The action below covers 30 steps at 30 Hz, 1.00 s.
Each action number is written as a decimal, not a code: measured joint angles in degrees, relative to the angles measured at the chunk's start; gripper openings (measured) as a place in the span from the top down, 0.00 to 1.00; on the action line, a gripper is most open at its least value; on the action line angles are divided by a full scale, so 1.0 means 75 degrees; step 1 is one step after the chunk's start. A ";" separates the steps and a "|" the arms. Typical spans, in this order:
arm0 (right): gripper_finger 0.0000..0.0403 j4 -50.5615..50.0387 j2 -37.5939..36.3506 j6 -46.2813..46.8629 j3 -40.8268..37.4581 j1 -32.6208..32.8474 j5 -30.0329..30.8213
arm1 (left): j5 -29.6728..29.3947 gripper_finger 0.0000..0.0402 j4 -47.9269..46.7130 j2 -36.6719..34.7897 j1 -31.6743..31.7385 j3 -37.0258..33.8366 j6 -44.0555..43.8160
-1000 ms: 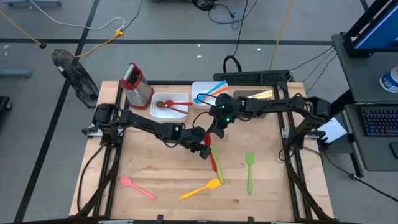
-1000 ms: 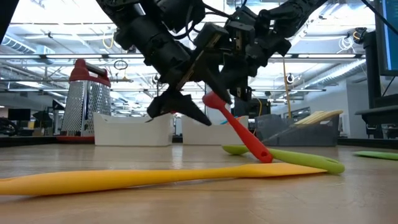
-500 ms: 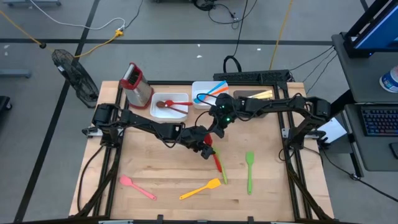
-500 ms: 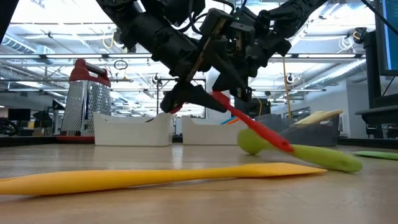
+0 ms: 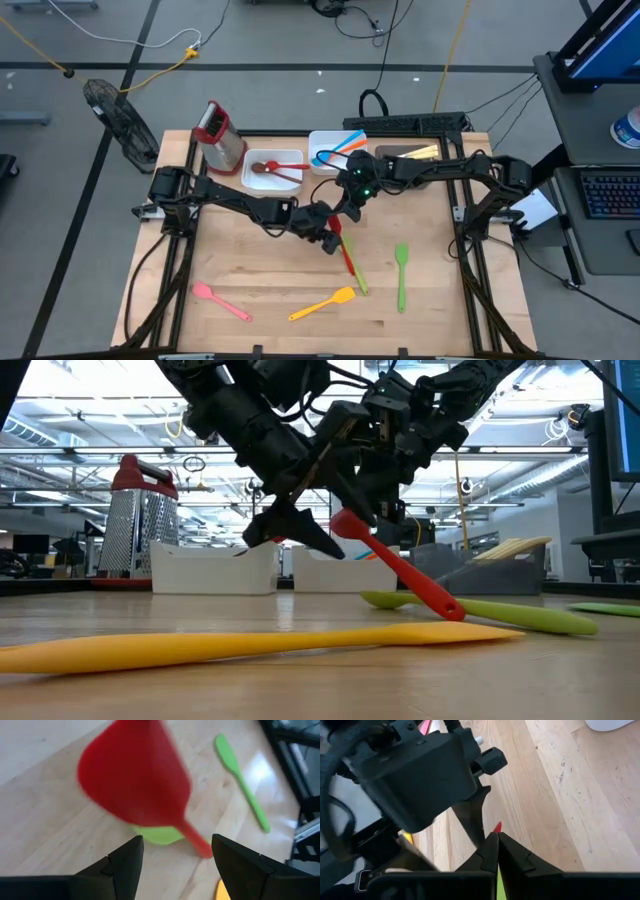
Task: Pick & Place Kitchen Items
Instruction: Put the red spatula into the right white bin
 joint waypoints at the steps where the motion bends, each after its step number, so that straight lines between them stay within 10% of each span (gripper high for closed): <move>1: 1.00 0.0002 0.0000 -0.0002 0.0000 0.0000 0.0000 | -0.0018 0.40 0.0108 0.0000 0.0000 0.0000 0.0020; 30: 1.00 0.0202 0.0003 0.0022 0.0000 0.0000 -0.0003 | -0.1563 0.40 0.0311 0.0000 -0.0580 0.0000 -0.2241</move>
